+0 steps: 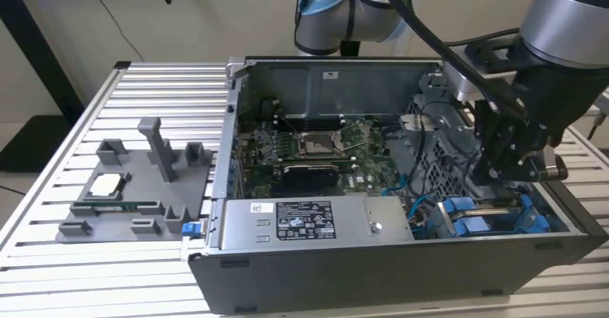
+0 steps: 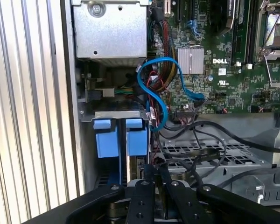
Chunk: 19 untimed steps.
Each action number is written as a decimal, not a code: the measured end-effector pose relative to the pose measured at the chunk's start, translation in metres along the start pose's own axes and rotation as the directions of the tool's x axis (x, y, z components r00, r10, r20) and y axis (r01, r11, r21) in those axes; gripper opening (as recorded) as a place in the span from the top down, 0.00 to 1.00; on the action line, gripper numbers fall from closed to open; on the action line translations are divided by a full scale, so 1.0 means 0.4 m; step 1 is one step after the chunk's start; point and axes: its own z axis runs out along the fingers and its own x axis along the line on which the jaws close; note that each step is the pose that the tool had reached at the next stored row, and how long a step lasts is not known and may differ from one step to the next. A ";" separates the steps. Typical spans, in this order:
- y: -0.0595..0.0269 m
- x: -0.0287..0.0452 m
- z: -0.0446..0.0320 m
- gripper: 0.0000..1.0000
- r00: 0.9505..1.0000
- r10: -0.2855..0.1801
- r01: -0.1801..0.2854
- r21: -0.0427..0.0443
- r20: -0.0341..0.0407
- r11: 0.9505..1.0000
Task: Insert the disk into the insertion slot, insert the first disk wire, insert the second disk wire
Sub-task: 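Insert the second disk wire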
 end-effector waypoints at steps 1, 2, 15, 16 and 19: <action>0.000 0.002 0.003 0.84 1.000 0.000 0.000 0.000 0.000 1.000; 0.001 0.005 0.006 0.84 1.000 0.000 0.000 0.001 0.000 1.000; 0.001 0.018 0.034 0.84 1.000 -0.003 0.004 0.030 -0.009 1.000; 0.000 0.018 0.036 0.84 1.000 -0.004 0.004 0.034 -0.009 0.999; -0.002 0.019 0.042 0.84 1.000 -0.004 0.005 0.047 -0.009 0.999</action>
